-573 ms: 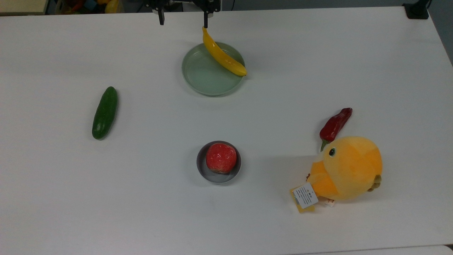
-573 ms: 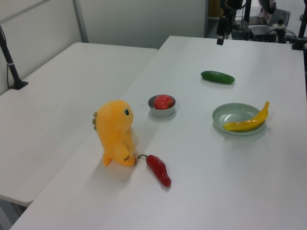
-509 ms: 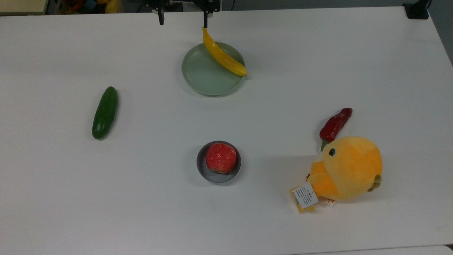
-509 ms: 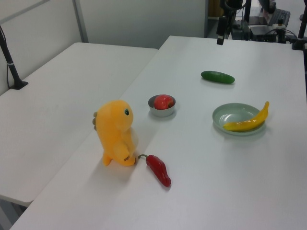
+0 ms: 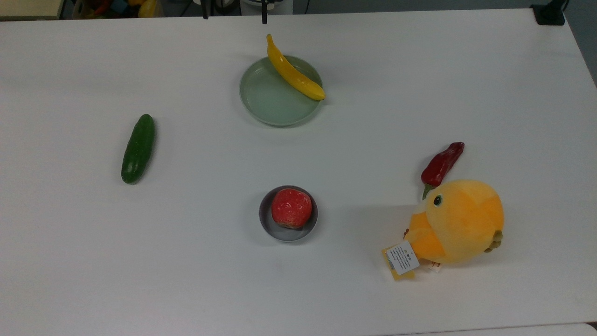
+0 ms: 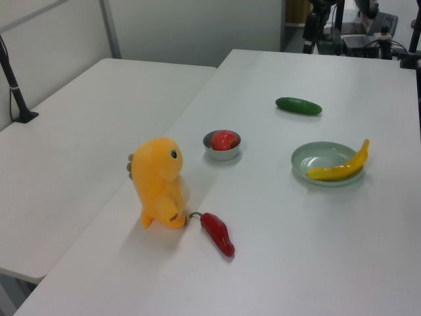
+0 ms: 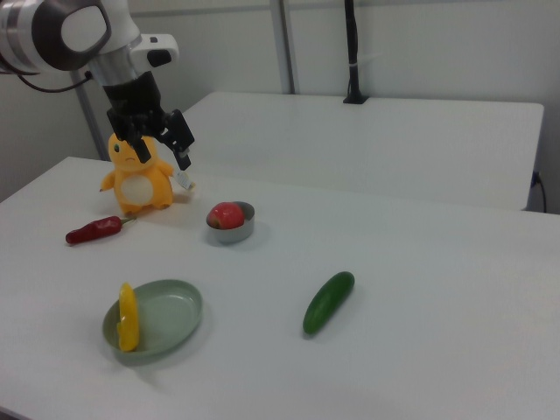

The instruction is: Put the cucumber on the left side of the bowl

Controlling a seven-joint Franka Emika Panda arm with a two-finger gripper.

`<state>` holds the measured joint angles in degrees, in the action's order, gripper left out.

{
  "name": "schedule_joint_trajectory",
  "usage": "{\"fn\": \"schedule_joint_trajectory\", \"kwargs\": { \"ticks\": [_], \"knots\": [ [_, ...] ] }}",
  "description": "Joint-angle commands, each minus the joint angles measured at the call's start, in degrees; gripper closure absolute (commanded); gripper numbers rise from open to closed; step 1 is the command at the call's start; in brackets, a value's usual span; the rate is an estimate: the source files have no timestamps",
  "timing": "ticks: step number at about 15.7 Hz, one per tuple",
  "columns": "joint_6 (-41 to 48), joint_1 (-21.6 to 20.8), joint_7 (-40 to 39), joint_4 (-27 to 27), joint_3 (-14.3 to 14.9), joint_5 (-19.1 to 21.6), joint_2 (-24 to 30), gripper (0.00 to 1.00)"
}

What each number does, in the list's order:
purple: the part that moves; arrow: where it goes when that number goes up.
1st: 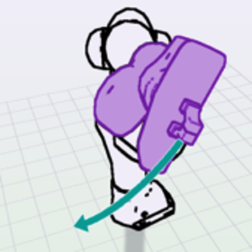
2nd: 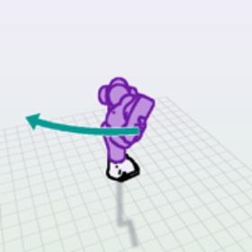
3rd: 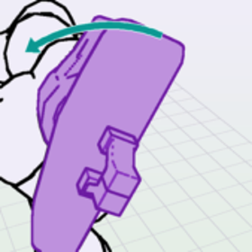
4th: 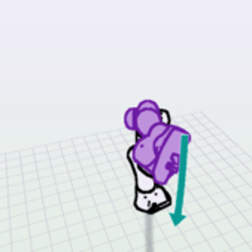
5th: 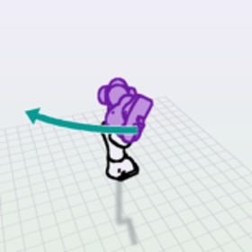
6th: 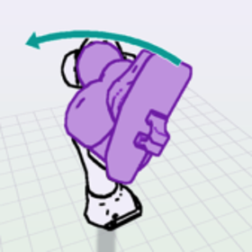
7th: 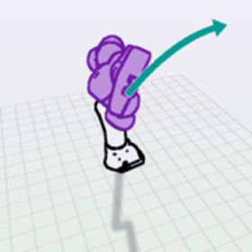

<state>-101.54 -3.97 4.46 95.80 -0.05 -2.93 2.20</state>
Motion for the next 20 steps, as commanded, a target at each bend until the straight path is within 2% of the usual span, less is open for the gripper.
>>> {"fn": "schedule_joint_trajectory", "kwargs": {
  "ticks": [1, 20],
  "knots": [
    [2.39, 0.10, -0.95, 1.40, -0.21, -0.15, 1.41, 0.00],
    [2.57, -0.07, -1.21, 1.49, -0.30, -0.06, 1.23, 0.00]
  ]
}}
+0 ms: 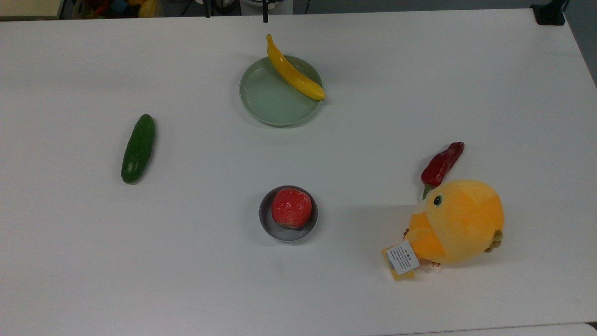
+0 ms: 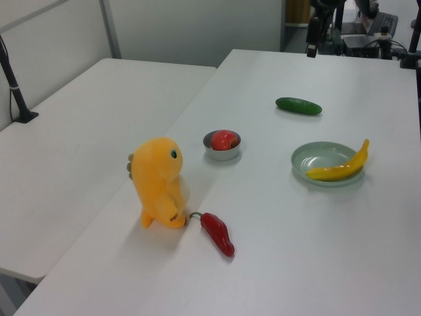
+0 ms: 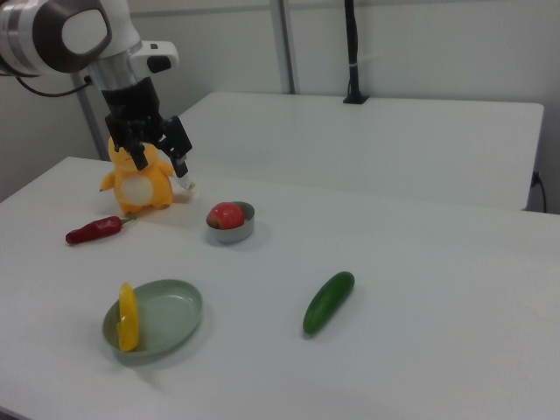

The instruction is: Put the cucumber on the left side of the bowl

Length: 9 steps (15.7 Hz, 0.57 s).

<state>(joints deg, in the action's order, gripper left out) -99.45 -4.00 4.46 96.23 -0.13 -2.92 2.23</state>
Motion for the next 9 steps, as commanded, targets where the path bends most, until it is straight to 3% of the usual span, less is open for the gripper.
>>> {"fn": "schedule_joint_trajectory", "kwargs": {
  "ticks": [1, 9],
  "knots": [
    [0.49, -0.04, -1.20, 1.07, -0.23, -0.06, 1.20, 0.00],
    [0.66, 0.48, -1.29, 1.15, -0.14, -0.15, 1.46, 0.00]
  ]
}}
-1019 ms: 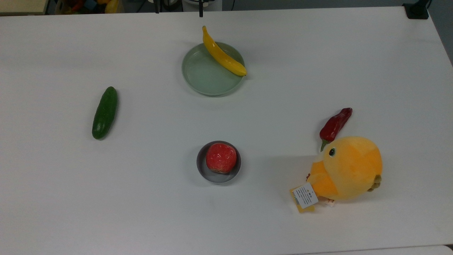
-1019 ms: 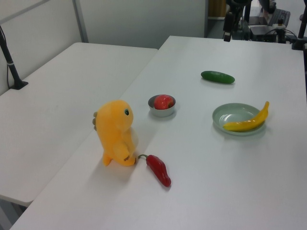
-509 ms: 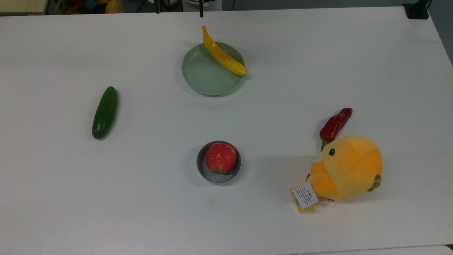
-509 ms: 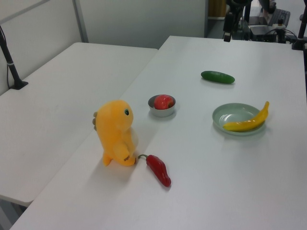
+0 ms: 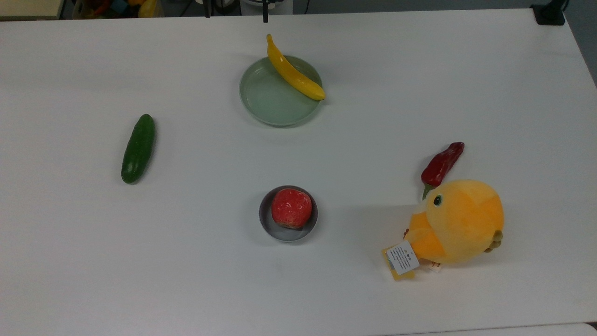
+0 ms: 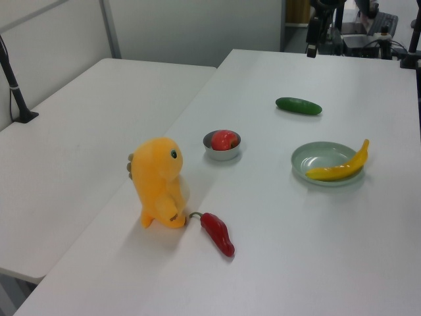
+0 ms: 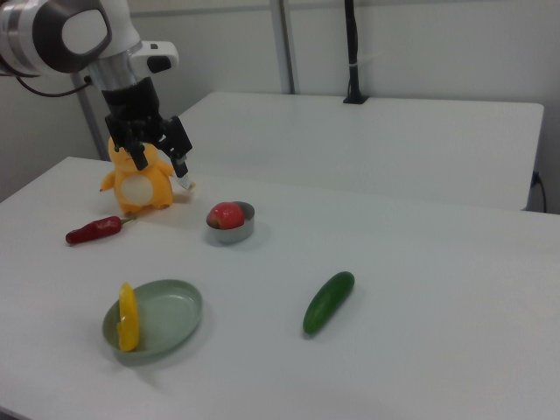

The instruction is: Put the cucumber on the left side of the bowl

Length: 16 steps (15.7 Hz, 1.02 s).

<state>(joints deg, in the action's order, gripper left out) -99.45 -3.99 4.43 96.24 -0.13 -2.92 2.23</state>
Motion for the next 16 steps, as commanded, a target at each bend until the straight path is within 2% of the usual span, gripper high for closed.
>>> {"fn": "schedule_joint_trajectory", "kwargs": {
  "ticks": [1, 6, 9, 11, 16],
  "knots": [
    [0.49, 0.82, -1.53, 1.31, 0.04, -0.24, 1.46, 0.00],
    [-1.35, 3.90, -3.64, 1.40, 2.23, -0.94, 0.85, 0.00],
    [-4.86, 7.14, -5.14, 1.58, 2.59, -1.73, -1.25, 0.00],
    [-7.41, 8.29, -5.31, 2.19, 3.81, -3.40, -3.01, 0.00],
    [-12.42, 9.35, -5.14, 2.81, 3.99, -7.27, -8.55, 0.00]
  ]
}}
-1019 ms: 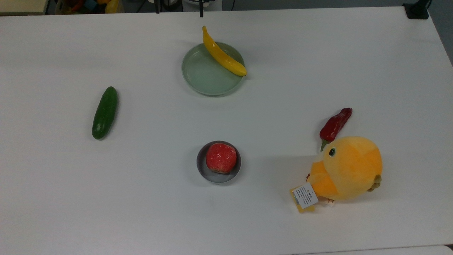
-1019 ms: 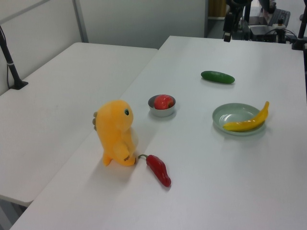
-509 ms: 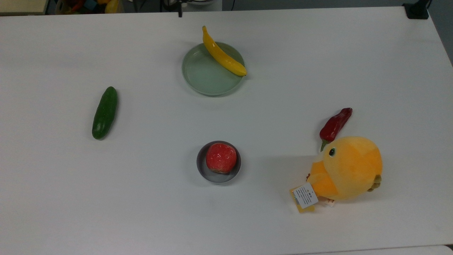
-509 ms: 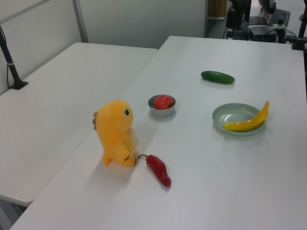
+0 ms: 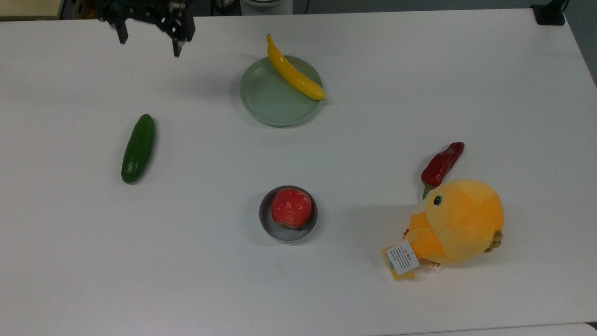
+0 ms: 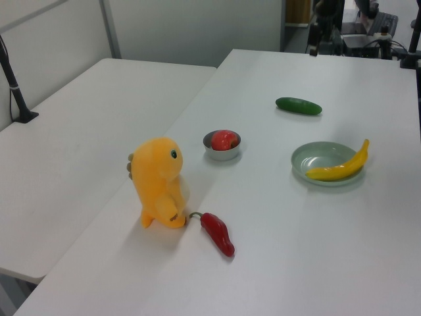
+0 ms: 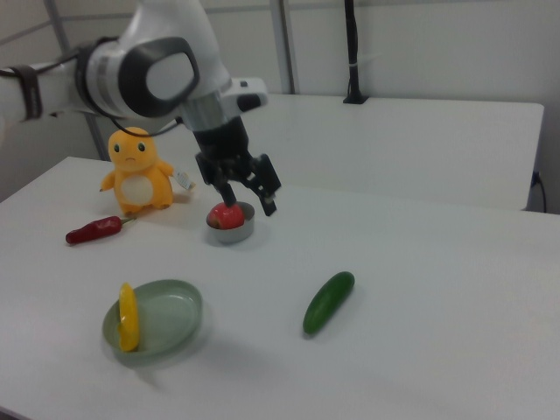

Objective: Put the cucumber on the left side of the bowl
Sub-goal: 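Move the gripper over the green cucumber and lower onto it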

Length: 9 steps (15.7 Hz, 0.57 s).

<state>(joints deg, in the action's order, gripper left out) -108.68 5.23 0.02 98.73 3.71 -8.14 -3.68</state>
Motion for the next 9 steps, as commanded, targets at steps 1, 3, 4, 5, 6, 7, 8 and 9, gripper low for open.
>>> {"fn": "schedule_joint_trajectory", "kwargs": {
  "ticks": [1, 3, 4, 5, 6, 7, 8, 9],
  "knots": [
    [-4.42, 0.48, -0.73, 0.41, 0.15, -2.49, -3.44, 0.00],
    [-6.71, 1.36, -0.73, 0.32, 0.15, -3.28, -5.37, 0.00],
    [-7.85, 1.80, -0.73, 0.32, 0.15, -3.99, -6.60, 0.00],
    [-8.99, 2.41, -0.73, 0.32, 0.15, -4.78, -8.00, 0.00],
    [-10.40, 2.85, -0.73, 0.23, 0.15, -5.31, -9.32, 0.00],
    [-11.89, 3.29, -0.73, 0.23, 0.15, -5.83, -10.55, 0.00],
    [-13.47, 3.65, -0.47, 0.15, 0.15, -6.53, -12.04, 0.00],
    [-14.97, 4.00, -0.29, 0.06, 0.15, -7.32, -13.54, 0.00]
  ]
}}
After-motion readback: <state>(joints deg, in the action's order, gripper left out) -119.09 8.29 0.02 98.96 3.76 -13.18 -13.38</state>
